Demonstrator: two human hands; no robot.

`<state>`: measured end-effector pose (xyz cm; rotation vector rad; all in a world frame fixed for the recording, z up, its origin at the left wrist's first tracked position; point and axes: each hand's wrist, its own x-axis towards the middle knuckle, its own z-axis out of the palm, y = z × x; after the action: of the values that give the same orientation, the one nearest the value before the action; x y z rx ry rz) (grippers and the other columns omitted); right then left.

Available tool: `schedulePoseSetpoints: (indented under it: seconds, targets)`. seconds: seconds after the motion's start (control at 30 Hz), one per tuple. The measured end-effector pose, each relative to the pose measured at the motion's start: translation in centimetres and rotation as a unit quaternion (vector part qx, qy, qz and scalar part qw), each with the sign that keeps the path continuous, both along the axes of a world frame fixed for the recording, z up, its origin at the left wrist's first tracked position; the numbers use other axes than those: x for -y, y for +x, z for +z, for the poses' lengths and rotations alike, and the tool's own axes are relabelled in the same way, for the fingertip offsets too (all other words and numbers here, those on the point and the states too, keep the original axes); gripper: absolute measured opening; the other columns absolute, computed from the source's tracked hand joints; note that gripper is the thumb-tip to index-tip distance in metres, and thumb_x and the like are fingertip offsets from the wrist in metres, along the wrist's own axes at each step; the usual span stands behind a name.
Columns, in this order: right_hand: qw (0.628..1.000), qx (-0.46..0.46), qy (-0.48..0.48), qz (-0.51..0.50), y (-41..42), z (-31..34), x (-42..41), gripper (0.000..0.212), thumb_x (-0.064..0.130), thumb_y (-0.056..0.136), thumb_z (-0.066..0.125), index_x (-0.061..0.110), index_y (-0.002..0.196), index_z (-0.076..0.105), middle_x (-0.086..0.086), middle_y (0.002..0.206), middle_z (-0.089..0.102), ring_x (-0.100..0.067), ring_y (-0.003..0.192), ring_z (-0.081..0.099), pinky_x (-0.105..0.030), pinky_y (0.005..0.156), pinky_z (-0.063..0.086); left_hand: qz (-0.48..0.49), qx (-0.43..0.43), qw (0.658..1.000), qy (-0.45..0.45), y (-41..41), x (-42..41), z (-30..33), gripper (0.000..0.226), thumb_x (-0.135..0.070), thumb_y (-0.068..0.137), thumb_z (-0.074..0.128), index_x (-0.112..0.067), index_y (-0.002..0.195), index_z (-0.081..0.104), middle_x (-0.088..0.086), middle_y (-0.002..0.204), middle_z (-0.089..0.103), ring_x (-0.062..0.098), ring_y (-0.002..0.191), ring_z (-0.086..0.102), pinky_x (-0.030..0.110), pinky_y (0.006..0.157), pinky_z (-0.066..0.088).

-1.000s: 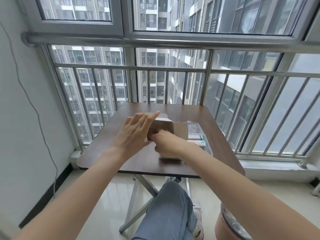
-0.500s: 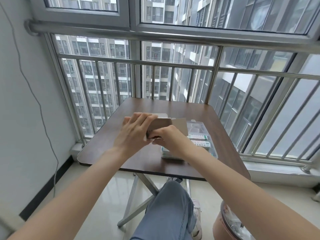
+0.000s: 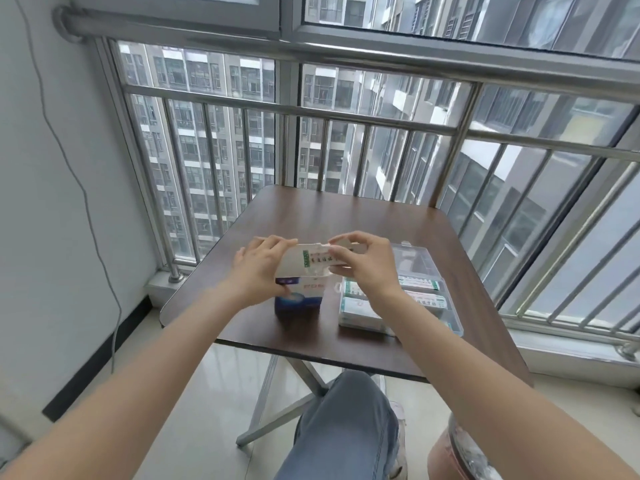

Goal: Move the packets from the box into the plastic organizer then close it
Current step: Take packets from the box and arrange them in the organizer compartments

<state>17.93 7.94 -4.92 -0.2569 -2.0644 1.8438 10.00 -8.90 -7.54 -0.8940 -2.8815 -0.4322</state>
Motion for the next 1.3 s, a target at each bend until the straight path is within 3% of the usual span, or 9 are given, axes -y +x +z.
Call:
schedulePoseSetpoints:
  seconds: [0.1, 0.23, 0.33, 0.4, 0.53, 0.67, 0.83, 1.1, 1.3]
  targets:
    - [0.998, 0.027, -0.06, -0.018, -0.6, 0.1, -0.3, 0.008, 0.005, 0.082, 0.069, 0.004, 0.075, 0.066, -0.021, 0.112, 0.059, -0.022, 0.076, 0.07, -0.022, 0.055, 0.056, 0.004, 0.028, 0.998, -0.062, -0.8, -0.2, 0.7, 0.09, -0.037, 0.077, 0.07, -0.03, 0.149, 0.018, -0.007, 0.154, 0.023, 0.018, 0.144, 0.009, 0.063, 0.112, 0.0]
    - [0.994, 0.046, -0.096, -0.009, -0.6, 0.4, -0.4, 0.012, 0.005, 0.085, 0.066, 0.002, 0.075, 0.061, -0.014, 0.083, 0.064, -0.019, 0.065, 0.066, -0.021, 0.051, 0.056, 0.024, -0.032, 0.997, -0.07, -0.6, -1.4, 1.2, 0.075, -0.033, 0.078, 0.057, -0.032, 0.147, 0.026, 0.002, 0.158, 0.013, 0.02, 0.145, -0.014, 0.062, 0.107, -0.016]
    - [0.994, 0.055, -0.087, -0.026, -0.4, 0.1, -0.7, 0.015, 0.01, 0.084, 0.069, 0.005, 0.074, 0.059, -0.01, 0.078, 0.066, -0.021, 0.056, 0.067, -0.02, 0.039, 0.048, 0.008, -0.048, 0.982, 0.181, 0.8, -2.7, 1.9, 0.051, -0.028, 0.078, 0.042, -0.023, 0.127, 0.054, -0.001, 0.143, 0.044, 0.015, 0.14, 0.02, 0.04, 0.115, 0.005]
    - [0.995, 0.07, -0.065, -0.036, 0.1, -0.1, -1.1, 0.017, 0.015, 0.083, 0.07, 0.007, 0.076, 0.058, -0.008, 0.075, 0.067, -0.02, 0.05, 0.067, -0.018, 0.032, 0.034, -0.031, 0.027, 0.953, 0.3, 1.9, -3.8, 2.5, 0.038, -0.029, 0.086, 0.042, -0.017, 0.115, 0.063, -0.001, 0.12, 0.061, 0.014, 0.116, 0.047, 0.029, 0.101, 0.031]
    - [0.996, 0.052, -0.064, -0.021, 1.8, 0.0, -2.4, 0.021, 0.015, 0.081, 0.072, 0.01, 0.07, 0.055, -0.006, 0.066, 0.064, -0.015, 0.041, 0.062, -0.016, 0.03, 0.024, -0.072, 0.068, 0.942, 0.32, 3.2, -5.5, 2.5, 0.013, -0.023, 0.086, 0.068, -0.016, 0.096, 0.07, -0.011, 0.078, 0.066, -0.001, 0.067, 0.057, 0.016, 0.067, 0.046]
    - [0.994, 0.017, -0.103, -0.016, 3.3, 0.2, -4.6, 0.015, 0.004, 0.082, 0.068, 0.004, 0.074, 0.055, -0.007, 0.06, 0.058, -0.014, 0.04, 0.061, -0.014, 0.033, 0.034, -0.047, 0.111, 0.925, 0.361, 3.6, -7.3, 2.5, 0.007, -0.013, 0.08, 0.074, -0.011, 0.085, 0.071, -0.003, 0.069, 0.068, -0.002, 0.053, 0.06, 0.006, 0.058, 0.045]
    - [0.982, -0.001, -0.154, -0.106, 5.5, -0.7, -9.2, 0.012, 0.0, 0.086, 0.063, 0.005, 0.077, 0.058, -0.011, 0.078, 0.062, -0.015, 0.048, 0.066, -0.016, 0.047, 0.052, 0.0, 0.115, 0.922, 0.371, 4.2, -10.7, 2.1, 0.004, -0.012, 0.084, 0.069, -0.015, 0.085, 0.067, -0.004, 0.07, 0.066, 0.002, 0.059, 0.061, 0.01, 0.058, 0.047]
    - [0.971, -0.031, -0.167, -0.168, 6.4, -2.0, -16.0, 0.013, -0.002, 0.094, 0.05, 0.004, 0.087, 0.06, -0.016, 0.101, 0.06, -0.014, 0.062, 0.07, -0.015, 0.061, 0.055, -0.016, 0.153, 0.947, 0.282, 4.0, -18.7, 0.5, 0.01, -0.01, 0.088, 0.063, -0.004, 0.092, 0.069, 0.01, 0.084, 0.069, 0.018, 0.08, 0.061, 0.025, 0.076, 0.046]
    - [0.973, -0.021, -0.153, -0.173, 5.6, -2.6, -18.3, 0.016, -0.006, 0.093, 0.05, 0.002, 0.083, 0.06, -0.024, 0.105, 0.057, -0.013, 0.059, 0.069, -0.015, 0.06, 0.054, -0.027, 0.174, 0.966, 0.19, 2.5, -21.3, -1.2, 0.004, -0.01, 0.088, 0.064, -0.008, 0.09, 0.065, 0.003, 0.084, 0.06, 0.014, 0.08, 0.054, 0.022, 0.074, 0.04]
